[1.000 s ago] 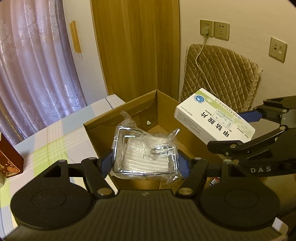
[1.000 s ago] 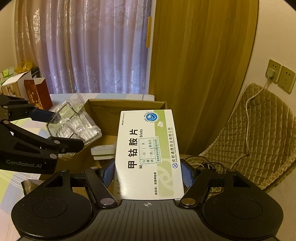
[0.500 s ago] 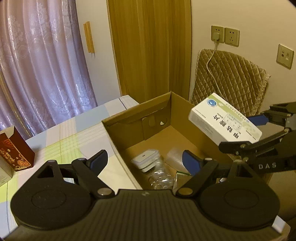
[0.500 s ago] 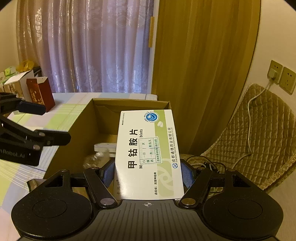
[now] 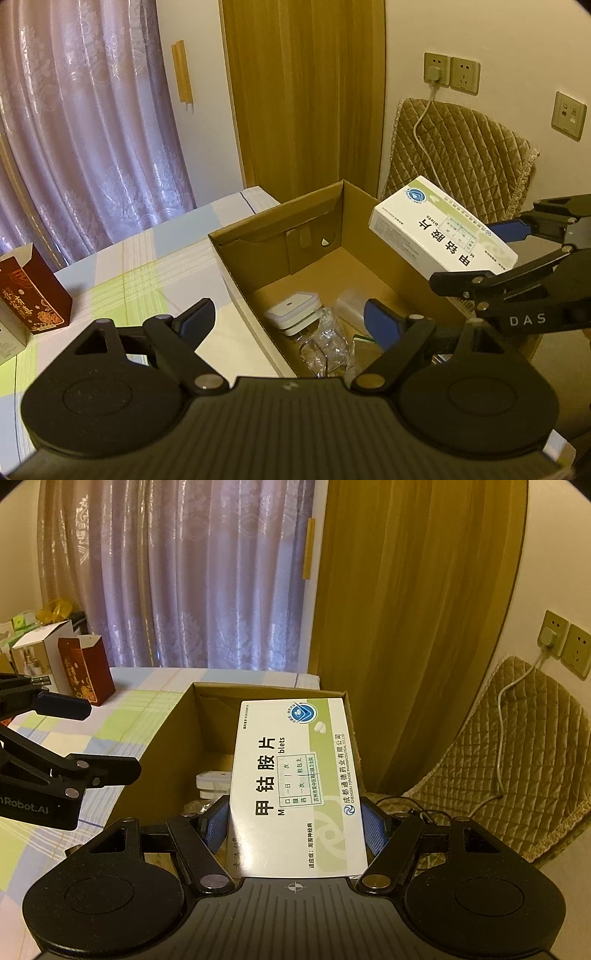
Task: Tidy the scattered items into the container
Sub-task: 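Release the soap rack into the box with the left gripper while the right gripper lowers the medicine box, then open the right gripper to drop the white medicine box into the cardboard box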
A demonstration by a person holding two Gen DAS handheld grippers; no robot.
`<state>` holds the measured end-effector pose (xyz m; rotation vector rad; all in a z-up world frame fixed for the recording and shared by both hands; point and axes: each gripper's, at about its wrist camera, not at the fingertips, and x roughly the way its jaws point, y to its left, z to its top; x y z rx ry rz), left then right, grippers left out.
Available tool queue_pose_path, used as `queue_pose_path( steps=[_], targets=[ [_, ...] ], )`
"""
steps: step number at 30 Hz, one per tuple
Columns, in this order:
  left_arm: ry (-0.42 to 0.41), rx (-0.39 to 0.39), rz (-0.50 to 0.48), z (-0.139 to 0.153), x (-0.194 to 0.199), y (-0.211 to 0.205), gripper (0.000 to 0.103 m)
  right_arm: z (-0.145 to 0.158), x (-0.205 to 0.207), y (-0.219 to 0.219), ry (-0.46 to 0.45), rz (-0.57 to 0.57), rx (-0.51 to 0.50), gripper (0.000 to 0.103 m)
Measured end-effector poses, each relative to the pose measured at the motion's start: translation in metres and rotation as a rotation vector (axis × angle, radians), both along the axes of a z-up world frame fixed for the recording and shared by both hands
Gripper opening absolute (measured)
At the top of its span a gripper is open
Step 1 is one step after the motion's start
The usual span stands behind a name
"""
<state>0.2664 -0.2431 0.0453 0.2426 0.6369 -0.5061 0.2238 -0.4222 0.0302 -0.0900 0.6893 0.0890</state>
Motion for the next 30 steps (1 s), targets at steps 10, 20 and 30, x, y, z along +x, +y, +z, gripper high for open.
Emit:
queue_pose_path(
  steps=[10,20,30],
  targets=[
    [0.000,0.001,0.033,-0.003,0.005,0.015,0.085,-0.002,0.012,0.000,0.001,0.005,0.001,0.073],
    [0.007,0.018,0.045,-0.008,0.005,0.023,0.085,-0.007,0.013,0.002,0.002,0.027,0.015,0.074],
    [0.008,0.022,0.063,-0.007,-0.006,0.036,0.085,0.002,-0.032,0.021,0.045,0.195,0.075,0.074]
  ],
)
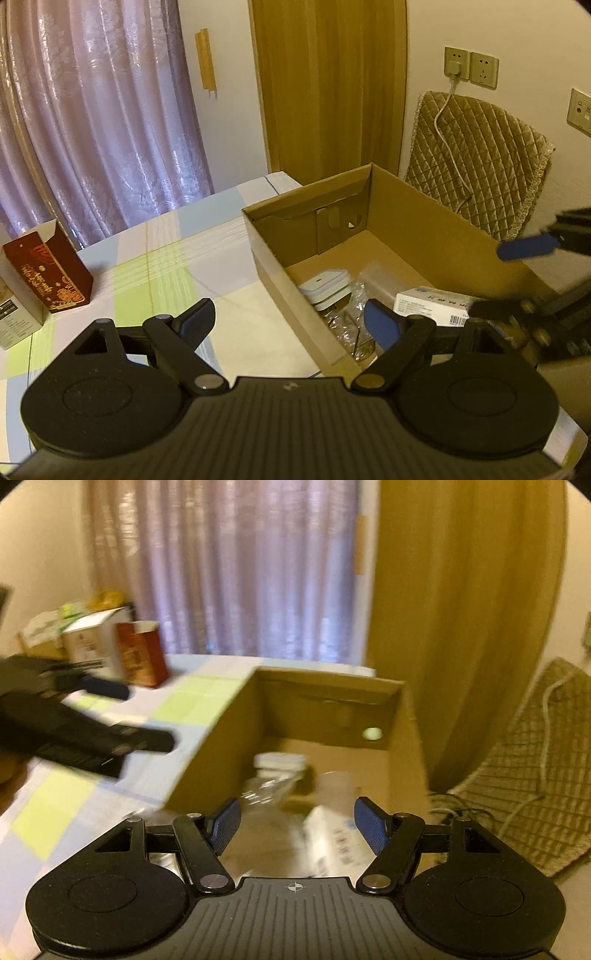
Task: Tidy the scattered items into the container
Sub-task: 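Open the right gripper to drop the white medicine box into the cardboard box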
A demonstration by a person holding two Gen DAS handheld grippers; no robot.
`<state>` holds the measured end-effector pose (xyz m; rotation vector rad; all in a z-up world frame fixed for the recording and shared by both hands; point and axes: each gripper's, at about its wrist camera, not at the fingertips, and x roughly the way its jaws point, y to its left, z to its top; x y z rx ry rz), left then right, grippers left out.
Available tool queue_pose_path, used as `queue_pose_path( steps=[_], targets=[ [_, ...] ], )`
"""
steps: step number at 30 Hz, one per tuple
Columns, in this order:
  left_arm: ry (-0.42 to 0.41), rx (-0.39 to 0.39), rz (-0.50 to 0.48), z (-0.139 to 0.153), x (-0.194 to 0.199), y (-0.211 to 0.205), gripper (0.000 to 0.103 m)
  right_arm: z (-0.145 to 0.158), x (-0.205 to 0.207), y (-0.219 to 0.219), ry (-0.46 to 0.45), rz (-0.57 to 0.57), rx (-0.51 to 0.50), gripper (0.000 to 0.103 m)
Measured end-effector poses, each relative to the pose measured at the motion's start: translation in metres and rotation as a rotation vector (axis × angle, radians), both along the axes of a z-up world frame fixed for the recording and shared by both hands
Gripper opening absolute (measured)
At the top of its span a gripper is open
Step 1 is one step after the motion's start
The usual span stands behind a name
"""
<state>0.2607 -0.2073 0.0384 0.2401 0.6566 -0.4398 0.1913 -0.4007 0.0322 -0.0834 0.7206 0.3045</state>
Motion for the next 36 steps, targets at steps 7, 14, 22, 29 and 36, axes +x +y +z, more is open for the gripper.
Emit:
queue_pose_path(
  steps=[7,14,22,29,36],
  targets=[
    [0.006,-0.007,0.014,0.003,-0.011,0.011,0.085,-0.005,-0.023,0.027,0.060,0.142,-0.005,0.074],
    [0.011,-0.010,0.016,0.002,-0.015,0.015,0.085,-0.021,-0.009,0.043,0.082,0.152,-0.082,0.074],
    [0.017,-0.018,0.019,0.000,-0.012,0.019,0.085,-0.051,0.027,0.037,0.141,0.076,-0.183,0.073],
    [0.032,-0.015,0.012,-0.006,-0.010,0.016,0.085,-0.037,0.023,0.017,0.128,0.044,-0.104,0.074],
    [0.029,-0.008,-0.013,-0.006,-0.021,0.008,0.085,-0.010,-0.005,0.007,0.096,0.033,-0.089,0.074]
  ],
)
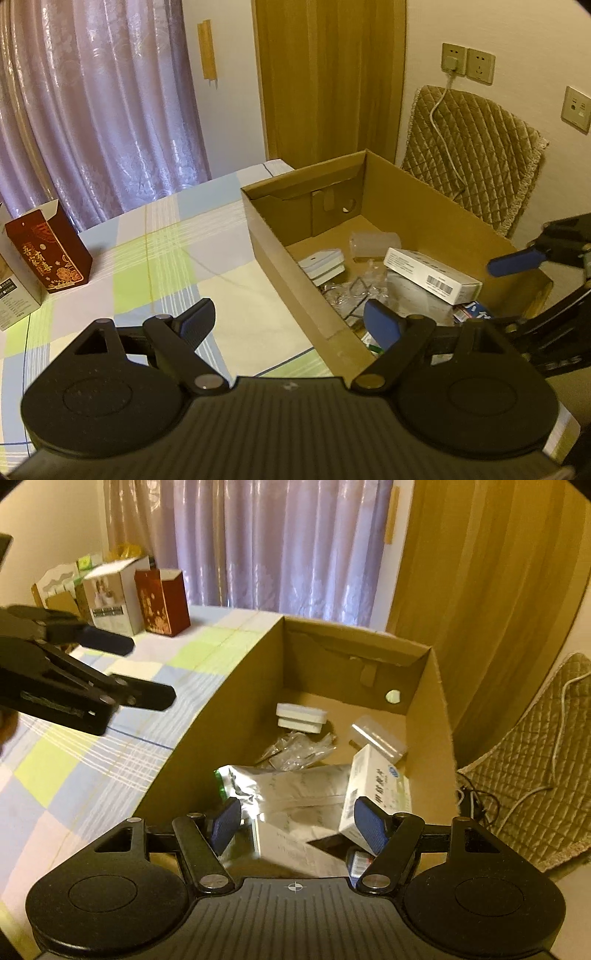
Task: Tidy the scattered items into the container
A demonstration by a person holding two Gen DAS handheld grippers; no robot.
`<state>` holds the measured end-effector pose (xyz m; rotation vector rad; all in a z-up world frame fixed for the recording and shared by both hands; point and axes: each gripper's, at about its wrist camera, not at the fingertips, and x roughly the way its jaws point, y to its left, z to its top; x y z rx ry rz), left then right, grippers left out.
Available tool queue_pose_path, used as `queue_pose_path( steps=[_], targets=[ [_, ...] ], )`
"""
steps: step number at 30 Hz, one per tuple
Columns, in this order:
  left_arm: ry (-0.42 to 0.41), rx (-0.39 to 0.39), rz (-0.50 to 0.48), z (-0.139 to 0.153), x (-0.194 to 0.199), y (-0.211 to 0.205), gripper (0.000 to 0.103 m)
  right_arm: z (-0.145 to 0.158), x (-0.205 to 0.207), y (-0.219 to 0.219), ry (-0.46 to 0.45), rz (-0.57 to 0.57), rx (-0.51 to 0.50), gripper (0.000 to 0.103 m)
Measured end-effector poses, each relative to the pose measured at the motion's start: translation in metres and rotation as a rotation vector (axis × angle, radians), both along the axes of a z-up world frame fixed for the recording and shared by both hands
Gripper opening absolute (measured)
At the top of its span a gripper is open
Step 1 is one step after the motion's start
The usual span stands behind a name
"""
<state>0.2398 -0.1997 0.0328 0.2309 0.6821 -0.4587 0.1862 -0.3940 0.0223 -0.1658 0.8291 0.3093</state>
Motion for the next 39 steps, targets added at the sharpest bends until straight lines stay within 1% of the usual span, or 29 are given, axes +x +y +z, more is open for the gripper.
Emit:
queue_pose_path(
  steps=[3,6,12,15,17,21,27,39],
  targets=[
    [0.001,-0.007,-0.005,0.000,-0.002,-0.002,0.085,0.006,-0.012,-0.007,0.002,-0.002,-0.016,0.074],
    [0.003,-0.007,-0.012,-0.001,-0.005,-0.006,0.085,0.000,-0.014,-0.010,0.039,0.000,-0.050,0.074],
    [0.013,-0.004,-0.021,-0.004,-0.006,-0.011,0.085,-0.026,0.005,-0.007,0.077,-0.013,-0.068,0.074],
    [0.014,-0.003,-0.017,-0.004,-0.003,-0.010,0.085,-0.041,0.020,0.002,0.088,0.004,-0.099,0.074],
    [0.013,-0.002,-0.014,-0.004,-0.002,-0.009,0.085,-0.045,0.026,0.005,0.093,0.021,-0.092,0.074],
    [0.015,-0.002,-0.011,-0.005,-0.001,-0.009,0.085,-0.050,0.028,0.005,0.090,0.017,-0.096,0.074],
    [0.024,-0.005,-0.008,-0.008,-0.004,-0.009,0.085,-0.044,0.019,-0.001,0.089,-0.012,-0.053,0.074],
    [0.038,-0.013,-0.011,-0.002,-0.025,-0.012,0.085,-0.012,0.002,-0.003,0.047,-0.057,-0.007,0.074]
  ],
)
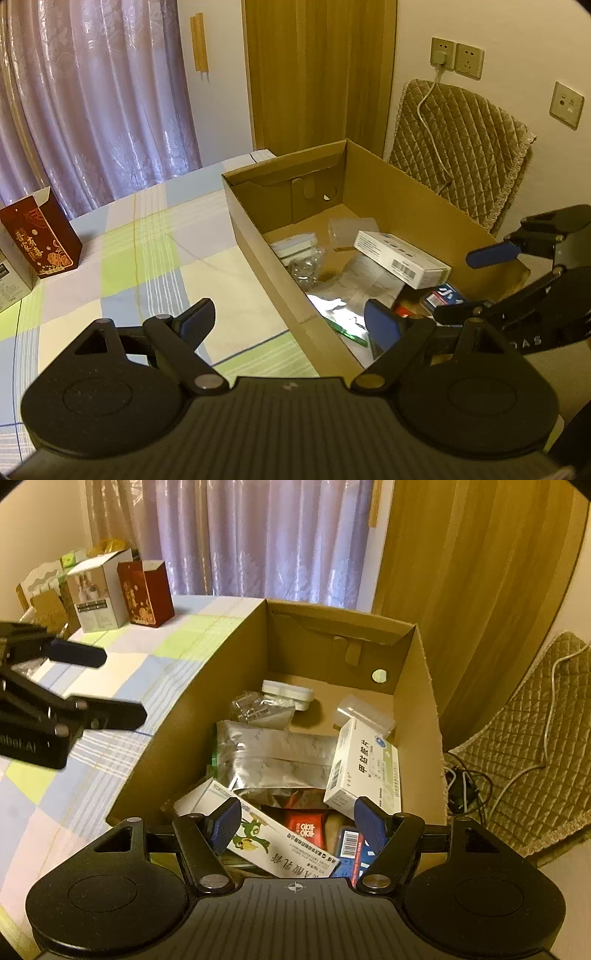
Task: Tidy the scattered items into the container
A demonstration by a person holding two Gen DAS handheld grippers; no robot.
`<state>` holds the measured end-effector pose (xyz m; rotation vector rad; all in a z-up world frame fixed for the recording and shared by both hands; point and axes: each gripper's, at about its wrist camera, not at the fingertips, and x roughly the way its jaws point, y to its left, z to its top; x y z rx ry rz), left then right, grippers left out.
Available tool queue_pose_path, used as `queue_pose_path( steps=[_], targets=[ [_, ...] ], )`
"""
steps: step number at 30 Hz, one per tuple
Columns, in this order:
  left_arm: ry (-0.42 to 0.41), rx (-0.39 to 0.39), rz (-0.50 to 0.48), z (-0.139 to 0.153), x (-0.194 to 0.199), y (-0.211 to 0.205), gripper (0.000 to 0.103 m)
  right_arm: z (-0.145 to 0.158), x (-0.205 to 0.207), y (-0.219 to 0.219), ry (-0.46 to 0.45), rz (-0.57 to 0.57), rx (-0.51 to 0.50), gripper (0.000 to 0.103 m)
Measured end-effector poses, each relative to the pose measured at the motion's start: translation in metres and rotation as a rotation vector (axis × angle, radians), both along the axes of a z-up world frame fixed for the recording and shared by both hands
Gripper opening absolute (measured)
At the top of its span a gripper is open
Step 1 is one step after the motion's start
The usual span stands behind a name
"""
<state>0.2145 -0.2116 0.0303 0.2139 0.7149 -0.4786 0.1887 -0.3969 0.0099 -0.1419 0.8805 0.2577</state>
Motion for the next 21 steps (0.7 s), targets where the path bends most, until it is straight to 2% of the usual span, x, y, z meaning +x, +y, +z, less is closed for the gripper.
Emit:
queue_pose_path(
  steps=[17,21],
  targets=[
    [0.030,-0.009,0.040,0.003,-0.046,0.003,0.086,0.025,-0.038,-0.007,-0.025,-0.071,0.008,0.074],
    [0.021,-0.021,0.066,0.004,-0.055,0.008,0.096,0.030,-0.046,-0.011,-0.042,-0.108,0.019,0.074]
  ],
)
